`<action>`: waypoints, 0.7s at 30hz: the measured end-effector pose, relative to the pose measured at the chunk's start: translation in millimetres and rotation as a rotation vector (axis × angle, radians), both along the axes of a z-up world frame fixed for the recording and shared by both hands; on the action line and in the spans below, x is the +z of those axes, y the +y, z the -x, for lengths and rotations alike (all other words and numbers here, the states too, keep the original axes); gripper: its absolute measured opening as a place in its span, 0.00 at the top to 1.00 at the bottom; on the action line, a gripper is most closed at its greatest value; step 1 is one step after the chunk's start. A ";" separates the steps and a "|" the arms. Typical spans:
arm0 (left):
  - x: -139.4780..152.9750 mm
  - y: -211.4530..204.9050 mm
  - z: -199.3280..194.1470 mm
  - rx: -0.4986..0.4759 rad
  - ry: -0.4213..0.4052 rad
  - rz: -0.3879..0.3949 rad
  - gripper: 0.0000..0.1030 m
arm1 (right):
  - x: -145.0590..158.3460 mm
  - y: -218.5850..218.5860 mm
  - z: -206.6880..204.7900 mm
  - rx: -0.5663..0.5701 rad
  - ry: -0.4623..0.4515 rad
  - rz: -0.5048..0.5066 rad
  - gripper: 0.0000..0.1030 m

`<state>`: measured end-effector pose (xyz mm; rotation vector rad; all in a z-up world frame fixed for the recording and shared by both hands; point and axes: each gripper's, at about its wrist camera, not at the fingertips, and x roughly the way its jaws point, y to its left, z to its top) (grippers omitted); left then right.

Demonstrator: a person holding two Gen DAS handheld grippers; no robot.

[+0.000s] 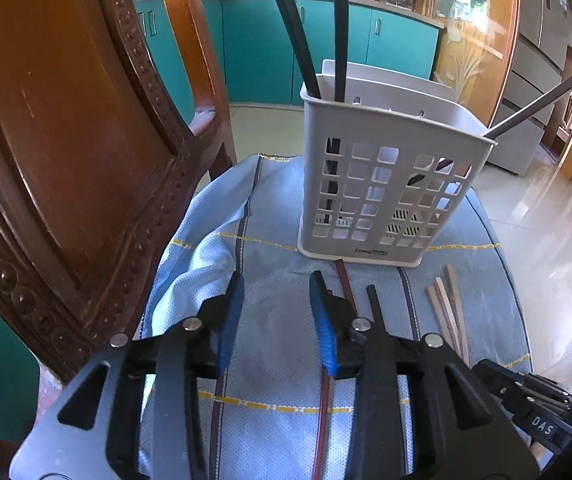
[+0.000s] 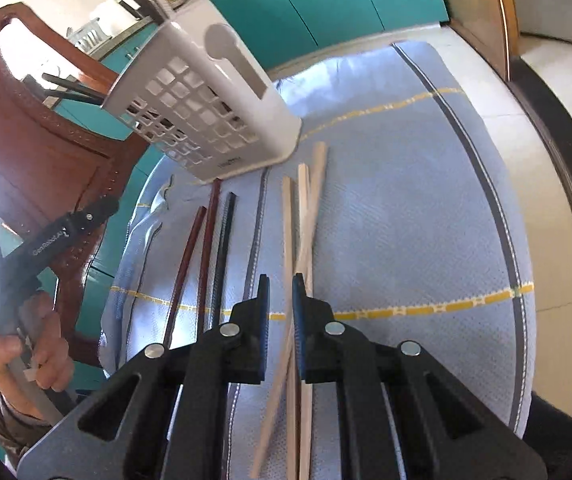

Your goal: Organize utensils

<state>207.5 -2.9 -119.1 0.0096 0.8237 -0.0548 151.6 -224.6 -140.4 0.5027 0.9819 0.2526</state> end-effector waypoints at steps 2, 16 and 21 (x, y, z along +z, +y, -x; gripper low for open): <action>-1.3 0.6 -0.6 0.001 0.006 -0.002 0.64 | 0.7 3.3 -0.6 -0.004 -0.002 0.039 0.88; -12.8 16.6 -9.4 0.039 0.096 0.025 0.63 | 15.6 10.1 -40.7 0.094 0.066 0.185 0.76; -24.0 16.3 -14.2 0.023 0.157 0.061 0.63 | 26.6 36.2 -81.5 0.226 0.036 0.400 0.74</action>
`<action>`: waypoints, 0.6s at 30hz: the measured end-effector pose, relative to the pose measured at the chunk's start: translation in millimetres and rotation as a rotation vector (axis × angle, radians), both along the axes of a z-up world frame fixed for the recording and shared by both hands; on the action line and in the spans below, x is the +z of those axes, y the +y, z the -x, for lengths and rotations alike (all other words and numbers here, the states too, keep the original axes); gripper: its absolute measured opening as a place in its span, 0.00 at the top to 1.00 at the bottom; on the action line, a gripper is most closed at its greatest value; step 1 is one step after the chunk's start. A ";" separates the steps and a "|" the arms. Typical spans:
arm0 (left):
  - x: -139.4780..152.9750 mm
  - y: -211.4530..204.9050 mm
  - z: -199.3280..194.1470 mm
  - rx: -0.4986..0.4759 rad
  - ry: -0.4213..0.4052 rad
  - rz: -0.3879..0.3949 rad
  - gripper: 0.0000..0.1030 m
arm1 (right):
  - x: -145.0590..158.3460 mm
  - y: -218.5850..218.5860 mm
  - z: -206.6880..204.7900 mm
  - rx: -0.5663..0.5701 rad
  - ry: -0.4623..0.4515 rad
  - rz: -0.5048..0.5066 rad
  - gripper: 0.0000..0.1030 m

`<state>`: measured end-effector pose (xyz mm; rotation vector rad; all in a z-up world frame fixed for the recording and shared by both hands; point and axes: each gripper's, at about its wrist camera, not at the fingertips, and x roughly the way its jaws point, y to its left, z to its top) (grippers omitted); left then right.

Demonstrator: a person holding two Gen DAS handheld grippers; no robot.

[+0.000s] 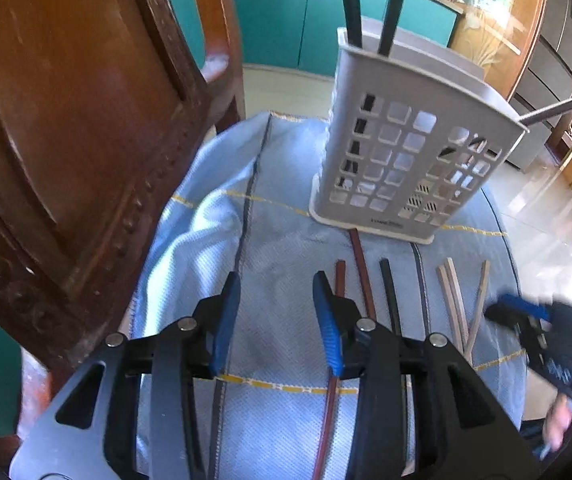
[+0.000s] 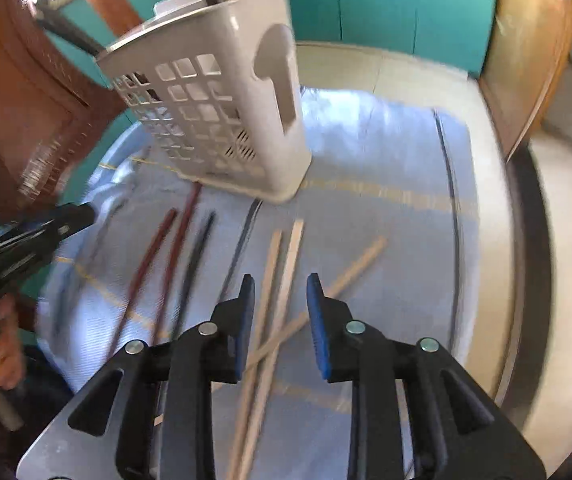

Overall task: Organize utensils
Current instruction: 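Position the right tool over a light wooden chopstick while the left tool aligns over a brown one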

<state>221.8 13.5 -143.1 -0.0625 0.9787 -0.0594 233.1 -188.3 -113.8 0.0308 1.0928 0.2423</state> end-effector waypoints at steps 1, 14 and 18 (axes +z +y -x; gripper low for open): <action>-2.0 -1.5 -0.4 -0.006 0.007 -0.005 0.63 | -3.1 -0.1 -5.1 -0.012 0.002 0.004 0.74; -29.4 -8.7 -9.4 -0.031 0.117 -0.009 0.63 | -37.2 -18.2 -10.9 -0.165 0.045 -0.003 0.73; -35.4 -19.6 -9.5 -0.065 0.124 -0.031 0.63 | -36.4 -7.1 -13.4 -0.132 0.039 0.011 0.89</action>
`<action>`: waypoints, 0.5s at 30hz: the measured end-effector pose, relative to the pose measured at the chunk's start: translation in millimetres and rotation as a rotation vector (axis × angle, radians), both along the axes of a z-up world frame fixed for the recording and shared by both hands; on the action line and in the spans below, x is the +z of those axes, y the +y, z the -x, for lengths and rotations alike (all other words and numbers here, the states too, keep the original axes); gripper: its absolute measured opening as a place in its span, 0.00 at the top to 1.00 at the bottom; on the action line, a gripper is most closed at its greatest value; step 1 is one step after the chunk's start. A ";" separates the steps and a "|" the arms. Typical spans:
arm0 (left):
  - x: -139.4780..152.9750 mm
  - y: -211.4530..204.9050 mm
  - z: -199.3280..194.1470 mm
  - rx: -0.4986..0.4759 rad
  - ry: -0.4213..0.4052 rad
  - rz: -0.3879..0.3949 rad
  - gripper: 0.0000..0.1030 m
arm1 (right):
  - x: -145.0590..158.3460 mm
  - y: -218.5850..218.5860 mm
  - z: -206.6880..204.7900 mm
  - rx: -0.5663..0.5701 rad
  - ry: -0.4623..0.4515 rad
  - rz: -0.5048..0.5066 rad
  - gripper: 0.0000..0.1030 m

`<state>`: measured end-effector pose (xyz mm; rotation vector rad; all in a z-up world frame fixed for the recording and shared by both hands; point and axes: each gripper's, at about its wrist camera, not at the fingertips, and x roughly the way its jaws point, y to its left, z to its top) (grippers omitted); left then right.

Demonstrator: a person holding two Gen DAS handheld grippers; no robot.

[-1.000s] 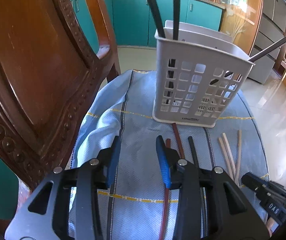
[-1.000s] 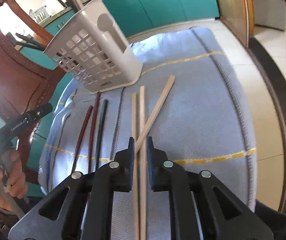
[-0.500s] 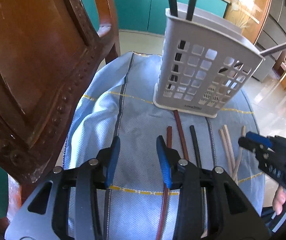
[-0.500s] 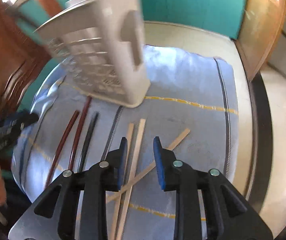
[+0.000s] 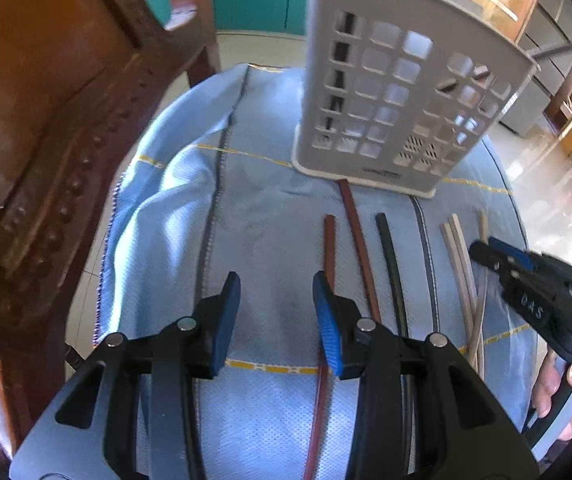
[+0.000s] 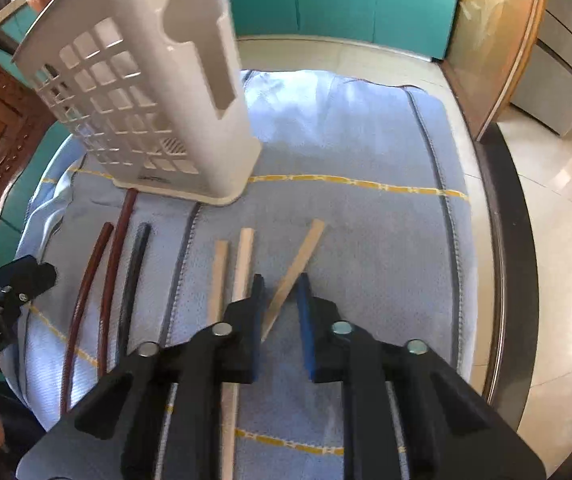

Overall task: Organize utensils
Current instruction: 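Position the right tool over a light wooden chopstick while the left tool aligns over a brown one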

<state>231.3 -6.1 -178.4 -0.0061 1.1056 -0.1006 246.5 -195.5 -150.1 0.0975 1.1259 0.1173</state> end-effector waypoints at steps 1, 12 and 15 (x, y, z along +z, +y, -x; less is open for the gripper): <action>-1.8 -2.8 0.5 -0.009 0.005 -0.003 0.63 | 0.0 0.5 0.7 0.015 0.010 -0.022 0.91; -9.8 -25.9 2.7 -0.068 -0.021 -0.035 0.60 | 2.8 -12.8 5.0 -0.016 0.009 0.005 0.92; -7.8 -36.1 3.2 -0.078 -0.039 -0.058 0.60 | 4.1 -12.2 6.2 -0.014 0.001 0.015 0.90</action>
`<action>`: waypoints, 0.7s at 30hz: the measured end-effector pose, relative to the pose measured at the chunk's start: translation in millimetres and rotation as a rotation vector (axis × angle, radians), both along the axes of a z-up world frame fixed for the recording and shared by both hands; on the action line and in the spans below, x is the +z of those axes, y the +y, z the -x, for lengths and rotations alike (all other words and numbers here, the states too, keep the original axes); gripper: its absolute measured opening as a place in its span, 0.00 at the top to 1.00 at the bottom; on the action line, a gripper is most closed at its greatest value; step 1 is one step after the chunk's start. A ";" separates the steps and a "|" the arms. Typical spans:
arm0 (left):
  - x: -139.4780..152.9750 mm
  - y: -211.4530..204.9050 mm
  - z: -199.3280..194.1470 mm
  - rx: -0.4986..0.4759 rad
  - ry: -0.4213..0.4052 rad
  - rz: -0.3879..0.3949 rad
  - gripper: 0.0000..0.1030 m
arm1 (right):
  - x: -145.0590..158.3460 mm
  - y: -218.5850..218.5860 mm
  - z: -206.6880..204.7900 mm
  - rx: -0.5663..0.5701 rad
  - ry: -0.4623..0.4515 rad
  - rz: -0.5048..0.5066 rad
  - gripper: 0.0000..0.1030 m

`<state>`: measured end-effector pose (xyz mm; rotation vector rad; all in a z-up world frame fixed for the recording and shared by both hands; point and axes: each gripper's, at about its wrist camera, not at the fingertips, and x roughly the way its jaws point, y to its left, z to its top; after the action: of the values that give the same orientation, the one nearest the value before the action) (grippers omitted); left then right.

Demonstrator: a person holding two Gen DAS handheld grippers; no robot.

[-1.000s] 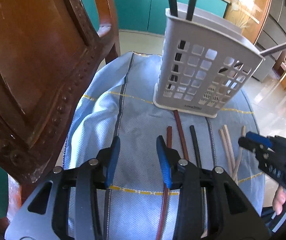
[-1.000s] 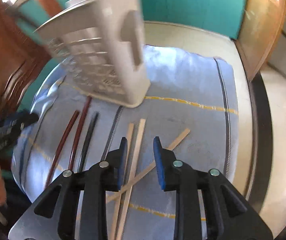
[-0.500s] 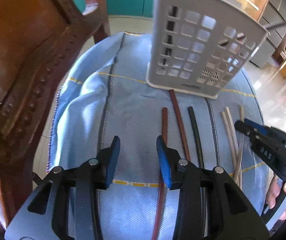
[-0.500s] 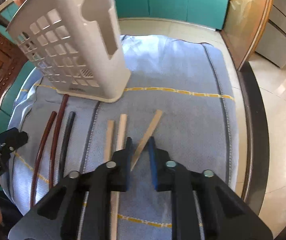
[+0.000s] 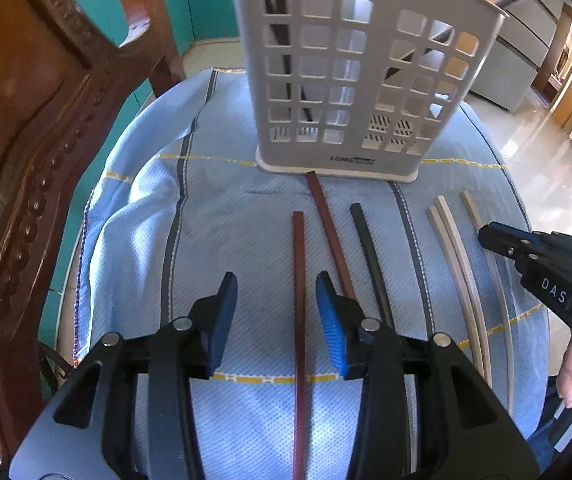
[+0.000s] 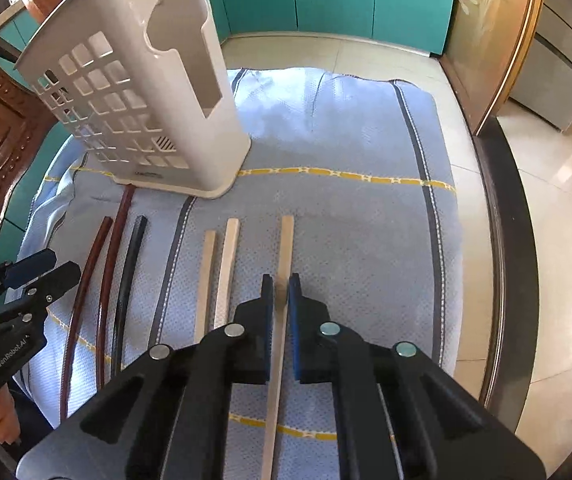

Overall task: Organize utensils
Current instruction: 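Position the right tool over a light wooden chopstick while the left tool aligns over a brown one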

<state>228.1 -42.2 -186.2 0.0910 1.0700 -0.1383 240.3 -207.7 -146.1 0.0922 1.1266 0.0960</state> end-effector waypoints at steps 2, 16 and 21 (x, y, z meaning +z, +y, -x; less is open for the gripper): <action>1.9 -3.5 -1.5 -0.005 -0.006 -0.011 0.60 | 2.0 1.1 1.5 0.002 -0.013 0.014 0.89; -19.4 -23.8 -21.3 0.009 0.029 -0.052 0.60 | -2.2 8.7 1.9 0.007 -0.005 0.026 0.80; -20.5 -30.9 -23.9 0.002 0.019 -0.069 0.60 | -0.9 7.9 2.9 0.003 -0.011 0.063 0.80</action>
<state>252.0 -73.1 -206.7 0.1512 1.0940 -0.1003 237.4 -199.8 -147.0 0.0341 1.1177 0.0633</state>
